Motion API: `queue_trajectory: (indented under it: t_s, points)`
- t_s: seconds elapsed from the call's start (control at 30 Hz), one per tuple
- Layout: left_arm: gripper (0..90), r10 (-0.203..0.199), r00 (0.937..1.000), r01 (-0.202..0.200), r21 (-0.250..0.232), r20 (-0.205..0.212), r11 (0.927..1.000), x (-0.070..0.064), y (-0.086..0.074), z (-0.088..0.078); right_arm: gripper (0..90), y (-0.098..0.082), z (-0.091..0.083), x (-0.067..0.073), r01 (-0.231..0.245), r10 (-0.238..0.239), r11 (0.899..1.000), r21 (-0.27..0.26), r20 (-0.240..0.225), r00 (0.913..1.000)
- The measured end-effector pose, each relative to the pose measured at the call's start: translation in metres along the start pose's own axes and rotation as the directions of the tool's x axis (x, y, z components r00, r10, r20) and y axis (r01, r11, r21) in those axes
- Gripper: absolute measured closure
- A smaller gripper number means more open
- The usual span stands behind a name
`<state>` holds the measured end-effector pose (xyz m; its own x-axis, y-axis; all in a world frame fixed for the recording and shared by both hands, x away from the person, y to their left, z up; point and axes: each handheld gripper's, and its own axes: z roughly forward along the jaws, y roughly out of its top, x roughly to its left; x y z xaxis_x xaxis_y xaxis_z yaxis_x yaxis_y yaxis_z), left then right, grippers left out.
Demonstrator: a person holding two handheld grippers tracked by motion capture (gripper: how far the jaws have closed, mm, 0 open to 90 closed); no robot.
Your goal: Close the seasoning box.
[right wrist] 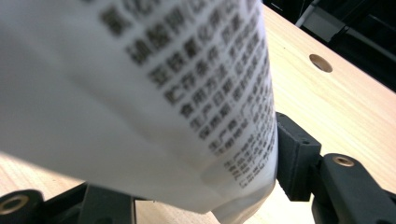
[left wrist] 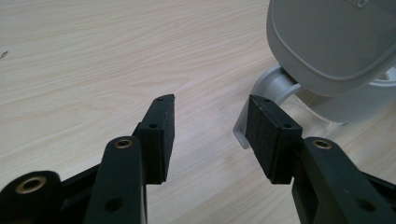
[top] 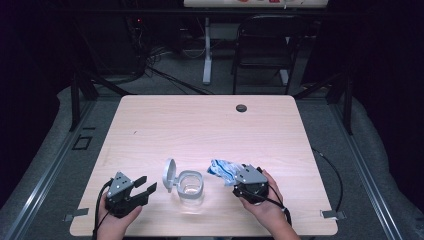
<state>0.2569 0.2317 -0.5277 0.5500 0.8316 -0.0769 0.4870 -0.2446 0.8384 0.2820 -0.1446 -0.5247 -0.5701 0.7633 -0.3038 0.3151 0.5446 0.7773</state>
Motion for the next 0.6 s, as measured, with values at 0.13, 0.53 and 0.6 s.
queue_trajectory:
  t_s: [0.13,0.53,0.6]
  points:
    - [53.1,-0.003,1.0,0.003,-0.003,-0.001,1.0,0.0,0.0,0.0,43.3,0.003,0.001,0.002,0.028,-0.028,1.0,0.008,0.009,0.9996]
    - [53.0,-0.006,1.0,0.006,-0.005,-0.001,1.0,0.001,0.0,-0.001,43.3,0.011,0.004,0.007,0.084,-0.085,0.996,0.013,0.029,0.996]
    - [53.0,-0.006,1.0,0.006,-0.005,-0.001,1.0,0.001,0.0,-0.001,43.3,0.011,0.005,0.009,0.084,-0.085,0.996,0.009,0.03,0.996]
